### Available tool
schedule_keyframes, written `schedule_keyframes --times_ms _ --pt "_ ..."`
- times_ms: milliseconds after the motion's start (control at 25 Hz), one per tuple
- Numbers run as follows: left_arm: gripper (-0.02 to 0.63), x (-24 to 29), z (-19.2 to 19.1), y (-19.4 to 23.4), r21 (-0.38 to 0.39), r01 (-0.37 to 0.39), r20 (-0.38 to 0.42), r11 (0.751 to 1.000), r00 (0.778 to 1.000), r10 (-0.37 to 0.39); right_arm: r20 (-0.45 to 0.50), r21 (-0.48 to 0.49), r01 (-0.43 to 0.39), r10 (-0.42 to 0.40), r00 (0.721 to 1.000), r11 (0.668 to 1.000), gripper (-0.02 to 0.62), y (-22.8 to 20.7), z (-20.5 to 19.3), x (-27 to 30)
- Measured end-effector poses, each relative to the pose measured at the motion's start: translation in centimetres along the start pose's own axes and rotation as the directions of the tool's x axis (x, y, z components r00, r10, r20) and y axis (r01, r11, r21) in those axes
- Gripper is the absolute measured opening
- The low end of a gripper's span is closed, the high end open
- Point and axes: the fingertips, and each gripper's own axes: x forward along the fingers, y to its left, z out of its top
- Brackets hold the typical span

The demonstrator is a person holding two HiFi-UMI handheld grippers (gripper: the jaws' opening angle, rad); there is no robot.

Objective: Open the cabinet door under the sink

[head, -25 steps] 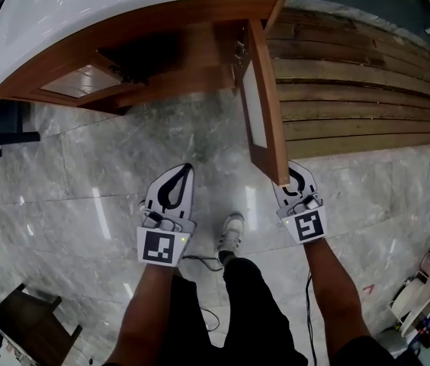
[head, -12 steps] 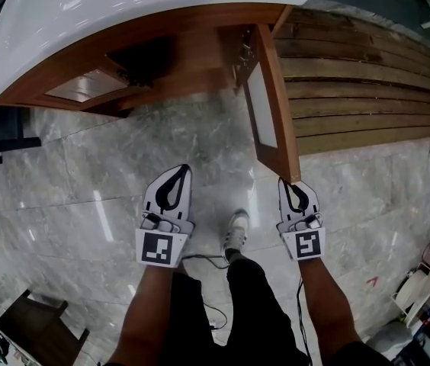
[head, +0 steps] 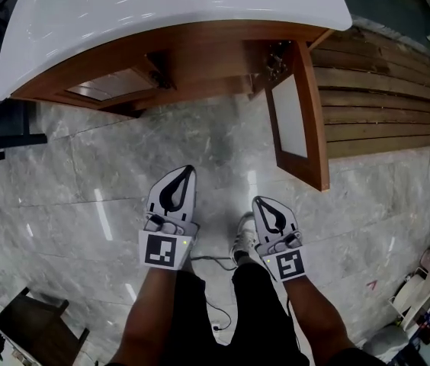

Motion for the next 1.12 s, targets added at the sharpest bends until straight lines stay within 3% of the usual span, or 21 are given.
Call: schedule_keyframes --times_ms 320,760,800,840,1120 --pt "0.023 -0.5 1.9 5.4 -0.01 -0.016 0.03 1.0 0.999 0.017 0.023 -0.015 -0.039 0.039 0.999 0.999 0.026 4.2 2.2 6.9" --pt "0.023 -1.3 2.7 11.8 -0.032 -0.061 0.052 0.998 0.997 0.063 0.08 -0.068 -0.073 0.078 0.994 0.995 0.029 6.3 5.4 15.8" --pt "0.023 -1.3 2.7 12.2 -0.029 -0.059 0.051 0.998 0.997 0.06 0.084 -0.069 -0.076 0.082 0.993 0.995 0.055 6.4 5.7 16.6" --pt "0.023 -1.3 2.7 12.5 -0.027 -0.057 0.048 0.998 0.997 0.058 0.088 -0.07 -0.079 0.085 0.992 0.994 0.128 6.5 5.9 17.3" --pt "0.023 -1.1 3.2 14.5 -0.018 -0.057 0.048 0.998 0.997 0.058 0.137 -0.083 -0.104 0.115 0.984 0.991 0.17 6.7 8.5 22.0"
